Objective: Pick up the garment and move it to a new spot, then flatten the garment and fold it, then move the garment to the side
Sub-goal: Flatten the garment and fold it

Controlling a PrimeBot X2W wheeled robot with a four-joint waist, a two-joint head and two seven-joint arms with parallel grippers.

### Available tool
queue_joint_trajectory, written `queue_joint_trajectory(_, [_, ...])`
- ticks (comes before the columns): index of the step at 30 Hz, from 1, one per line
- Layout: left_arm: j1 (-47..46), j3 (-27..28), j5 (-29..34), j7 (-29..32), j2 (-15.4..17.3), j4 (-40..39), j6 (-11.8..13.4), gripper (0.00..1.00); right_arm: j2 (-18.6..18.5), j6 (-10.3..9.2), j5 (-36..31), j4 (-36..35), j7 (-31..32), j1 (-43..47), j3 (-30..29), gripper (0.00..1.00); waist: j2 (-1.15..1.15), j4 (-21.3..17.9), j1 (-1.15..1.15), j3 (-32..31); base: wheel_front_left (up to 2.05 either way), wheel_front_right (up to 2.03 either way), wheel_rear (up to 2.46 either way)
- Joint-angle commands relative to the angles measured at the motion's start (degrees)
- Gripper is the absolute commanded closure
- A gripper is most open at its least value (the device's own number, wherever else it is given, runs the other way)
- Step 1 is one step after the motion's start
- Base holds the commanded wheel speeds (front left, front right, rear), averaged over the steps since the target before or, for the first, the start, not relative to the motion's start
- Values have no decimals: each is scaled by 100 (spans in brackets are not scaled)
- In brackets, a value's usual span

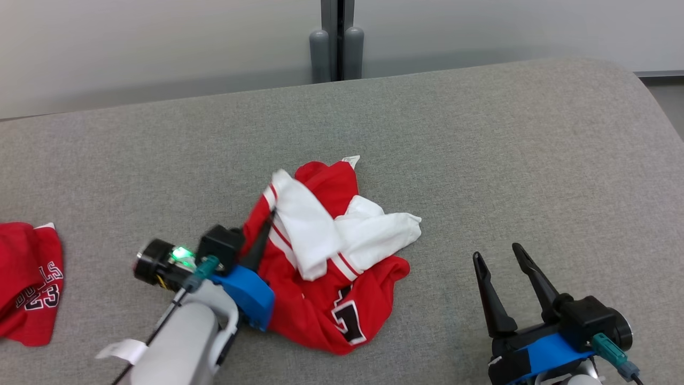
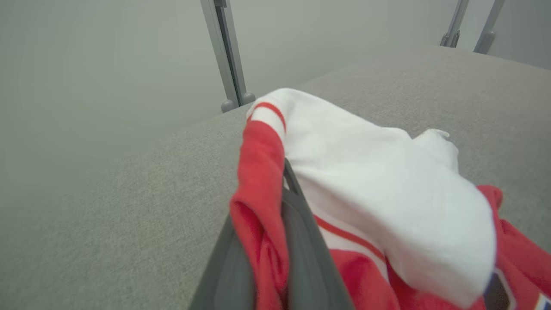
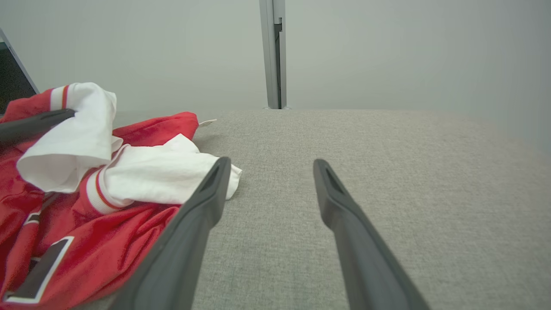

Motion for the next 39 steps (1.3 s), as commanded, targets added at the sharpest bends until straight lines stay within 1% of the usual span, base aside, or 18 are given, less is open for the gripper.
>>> queue_joint_trajectory(1, [-131, 116, -56, -97, 81, -25, 65, 100, 6, 2, 3, -19, -19, -27, -33, 0, 0, 6, 0, -5, 0, 0, 0])
queue_joint_trajectory(6, [-268, 522, -199, -390, 295, -175, 305, 100, 6, 2, 11, -27, -20, 24, -157, 0, 0, 107, 0, -31, 0, 0, 0])
queue_joint_trajectory(7, [-268, 522, -199, -390, 295, -175, 305, 100, 6, 2, 11, -27, -20, 24, -157, 0, 0, 107, 0, -31, 0, 0, 0])
queue_joint_trajectory(8, [-226, 609, -235, -432, 353, -219, 357, 100, 6, 2, 14, -30, -19, 30, -163, 0, 0, 135, 0, -36, 0, 0, 0])
queue_joint_trajectory(13, [199, 1059, -391, -577, 614, -565, 622, 100, 5, 2, 6, -30, -19, 65, -191, 0, 0, 307, 0, -69, 0, 0, 0])
queue_joint_trajectory(16, [619, 1188, -392, -600, 643, -917, 745, 100, 5, 2, -6, -13, -19, 89, -212, 0, 0, 444, 0, -95, 0, 0, 0])
queue_joint_trajectory(20, [1265, 1313, -360, -605, 545, -1533, 824, 100, 5, 2, -45, 9, -19, 94, -222, 0, 0, 647, 0, -113, 0, 0, 0])
queue_joint_trajectory(23, [1709, 1355, -302, -606, 368, -1892, 878, 100, 5, 2, -62, 40, -19, 89, -207, 0, 0, 794, 0, -152, 0, 0, 0])
queue_joint_trajectory(27, [2246, 1431, -304, -608, 135, -2015, 903, 100, 4, 2, -83, 98, -20, 85, -181, 0, 0, 937, 0, -217, 0, 0, 0])
queue_joint_trajectory(32, [2759, 1581, -332, -608, -94, -1902, 868, 100, 3, 2, -68, 158, -19, 149, -160, 0, 0, 1055, 0, -305, 0, 0, 0])
queue_joint_trajectory(33, [2836, 1607, -302, -608, -118, -1877, 861, 72, 3, 1, -61, 171, -19, 160, -165, 0, 0, 1073, 0, -323, 0, 0, 0])
queue_joint_trajectory(34, [2887, 1660, -282, -608, -144, -1880, 862, 1, 3, 2, -57, 177, -19, 171, -160, 0, 0, 1087, 0, -330, 0, 0, 0])
queue_joint_trajectory(39, [2895, 1972, -117, -609, -198, -2071, 799, 0, 3, 2, -50, 211, -19, 179, -153, 0, 0, 1133, 0, -366, 0, 0, 0])
